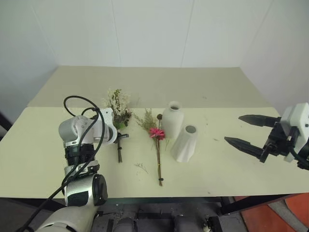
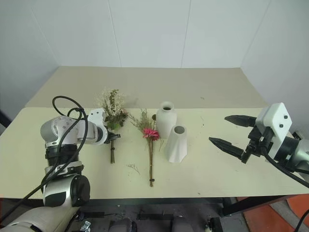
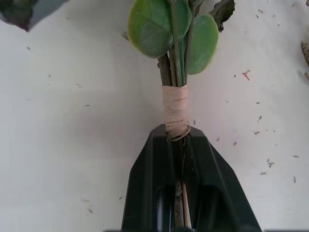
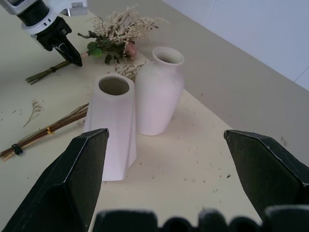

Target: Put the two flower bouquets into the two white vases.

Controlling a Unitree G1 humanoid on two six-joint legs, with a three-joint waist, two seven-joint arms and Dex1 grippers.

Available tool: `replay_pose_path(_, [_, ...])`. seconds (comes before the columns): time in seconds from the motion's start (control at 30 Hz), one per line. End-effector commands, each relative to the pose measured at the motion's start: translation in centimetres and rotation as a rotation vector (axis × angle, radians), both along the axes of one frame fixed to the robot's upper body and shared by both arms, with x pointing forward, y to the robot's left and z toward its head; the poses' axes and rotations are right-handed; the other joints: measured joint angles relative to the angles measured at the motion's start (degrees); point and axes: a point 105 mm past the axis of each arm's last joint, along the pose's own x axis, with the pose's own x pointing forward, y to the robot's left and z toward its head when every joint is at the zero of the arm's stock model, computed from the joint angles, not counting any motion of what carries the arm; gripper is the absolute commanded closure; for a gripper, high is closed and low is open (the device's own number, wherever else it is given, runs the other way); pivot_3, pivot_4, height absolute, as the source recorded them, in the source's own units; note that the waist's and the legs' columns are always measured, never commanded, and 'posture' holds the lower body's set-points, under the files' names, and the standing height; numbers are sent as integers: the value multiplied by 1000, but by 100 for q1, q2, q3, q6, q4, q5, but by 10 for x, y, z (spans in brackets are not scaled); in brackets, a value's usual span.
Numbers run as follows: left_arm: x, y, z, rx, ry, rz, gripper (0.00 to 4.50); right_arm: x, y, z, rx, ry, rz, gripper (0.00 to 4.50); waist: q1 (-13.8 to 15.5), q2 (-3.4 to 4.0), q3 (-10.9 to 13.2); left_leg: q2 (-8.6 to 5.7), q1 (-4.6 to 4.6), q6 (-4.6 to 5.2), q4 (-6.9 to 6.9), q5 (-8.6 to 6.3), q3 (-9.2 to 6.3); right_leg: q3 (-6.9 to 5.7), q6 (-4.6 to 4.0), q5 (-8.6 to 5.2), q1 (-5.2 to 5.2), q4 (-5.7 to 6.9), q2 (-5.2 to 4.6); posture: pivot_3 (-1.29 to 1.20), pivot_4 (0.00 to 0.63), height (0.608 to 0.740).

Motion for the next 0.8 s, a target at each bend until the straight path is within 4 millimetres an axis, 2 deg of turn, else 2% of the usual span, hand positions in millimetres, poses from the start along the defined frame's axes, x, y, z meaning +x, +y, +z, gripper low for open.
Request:
replay_pose_path(0.03, [6, 12, 31, 32, -183, 44, 4441, 0, -1, 11, 7, -42, -4, 0, 6, -2, 1, 0, -1, 0, 0, 0, 0, -1, 0, 0, -1, 0, 0, 0, 150, 740])
replay_pose_path(0.27, [17, -1, 96, 47, -650, -86, 4441, 0, 1, 9, 21, -35, 8, 0, 48, -5, 3, 0, -8, -2, 1, 0, 0, -2, -1, 1, -1, -8, -2, 0, 150, 740])
replay_pose_path(0.4, [17, -21, 142, 66, -991, -241, 4441, 0, 2, 10, 57, -30, 8, 0, 58, -6, 4, -1, -9, -1, 0, 0, 2, -2, -1, 1, -1, -13, -2, 0, 150, 740])
replay_pose_path(0.5, [15, -38, 170, 15, -1181, -359, 4441, 1, 2, 11, 69, -32, 6, 0, 78, -7, 4, 0, -13, -1, 2, 0, 3, -3, -2, 2, 0, -19, -2, 0, 150, 740])
replay_pose_path(0.67, [18, -74, 198, -96, -1343, -497, 4441, 1, 4, 12, 72, -36, 8, 0, 112, -6, 4, 0, -24, 1, 0, 0, 3, -5, 9, 13, 4, -52, 0, 0, 150, 740])
replay_pose_path(0.8, [17, -106, 211, -210, -1413, -584, 4441, 1, 7, 12, 71, -45, 10, 0, 148, -6, 4, -3, -42, 7, 4, -3, 3, -4, 25, 22, 3, -76, -2, 0, 150, 740])
